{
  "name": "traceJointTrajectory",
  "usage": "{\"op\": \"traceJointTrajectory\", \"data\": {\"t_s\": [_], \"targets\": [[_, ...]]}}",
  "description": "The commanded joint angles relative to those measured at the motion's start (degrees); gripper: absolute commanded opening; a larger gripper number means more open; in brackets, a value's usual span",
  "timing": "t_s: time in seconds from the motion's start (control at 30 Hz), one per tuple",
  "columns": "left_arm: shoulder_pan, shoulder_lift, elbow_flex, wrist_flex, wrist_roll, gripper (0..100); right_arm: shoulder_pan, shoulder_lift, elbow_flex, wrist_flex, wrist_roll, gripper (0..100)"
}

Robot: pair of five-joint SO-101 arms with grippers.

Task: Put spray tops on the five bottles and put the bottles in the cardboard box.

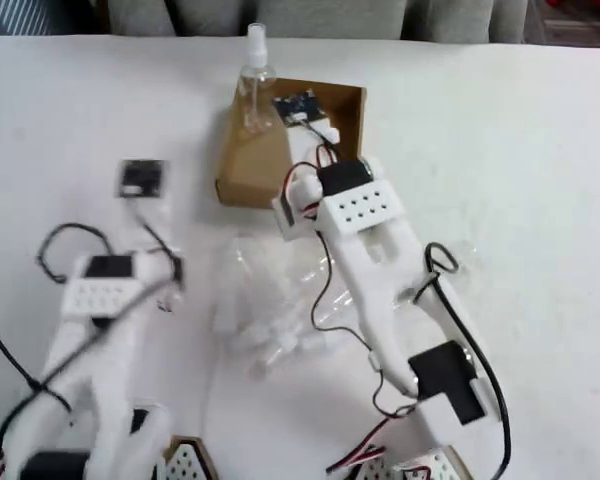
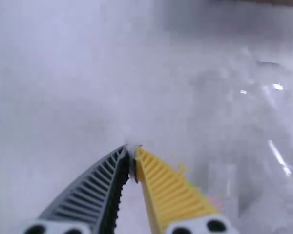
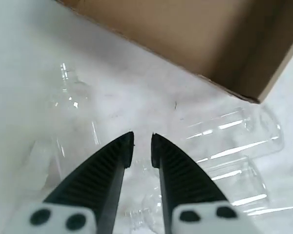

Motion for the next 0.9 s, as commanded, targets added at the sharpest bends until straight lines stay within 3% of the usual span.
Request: {"op": "traceJointTrajectory", "data": {"t_s": [0.0,0.1,0.2,0.33,0.47,0.6,0.87], "targets": [[13.58,-10.95,2.99,-0.79,0.7,2,1.1,1.19,-2.81,-1.8,0.53,3.2],[16.31,-14.2,4.31,-0.79,3.34,2,1.1,2.33,-2.81,-2.68,0.53,2.9],[16.31,-14.73,3.34,-0.88,15.91,6,0.84,2.33,-2.81,-2.68,0.53,2.9],[17.89,-13.58,2.81,-1.93,30.77,23,0.92,2.33,-2.81,-2.68,0.53,2.9],[19.65,-11.12,0.62,-2.02,34.64,28,1.1,2.33,-2.81,-2.68,0.53,2.8],[15.78,-2.24,-5.89,-2.02,35.34,28,1.01,2.59,-2.81,-3.21,0.53,2.8],[15.16,17.1,-16.09,-1.76,46.68,28,1.01,2.77,-2.81,-3.47,0.62,2.8]]}}
